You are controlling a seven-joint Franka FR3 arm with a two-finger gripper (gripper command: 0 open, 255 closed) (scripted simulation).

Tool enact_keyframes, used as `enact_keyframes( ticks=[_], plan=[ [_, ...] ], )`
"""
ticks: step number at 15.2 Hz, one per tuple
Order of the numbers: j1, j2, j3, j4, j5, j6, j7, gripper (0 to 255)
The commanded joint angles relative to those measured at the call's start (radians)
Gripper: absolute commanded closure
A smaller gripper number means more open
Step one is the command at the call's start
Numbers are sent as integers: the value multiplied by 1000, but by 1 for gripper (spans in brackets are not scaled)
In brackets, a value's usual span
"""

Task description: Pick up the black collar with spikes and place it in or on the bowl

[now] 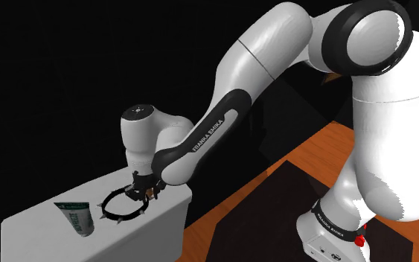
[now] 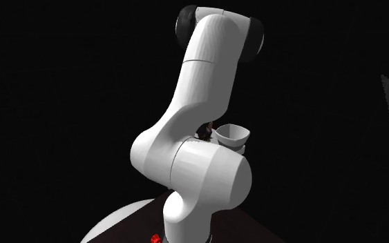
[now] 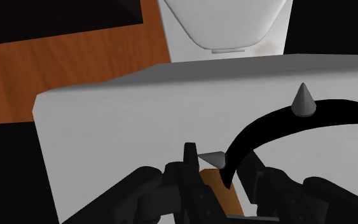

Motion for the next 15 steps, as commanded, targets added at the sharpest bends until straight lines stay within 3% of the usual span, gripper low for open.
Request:
enact_keyframes(
  ticks=[1,15],
  plan=[
    [-9,-22,10,-4,14,-18,-11,255],
    [-54,-165,70,6,109,-158,-74,255]
  ],
)
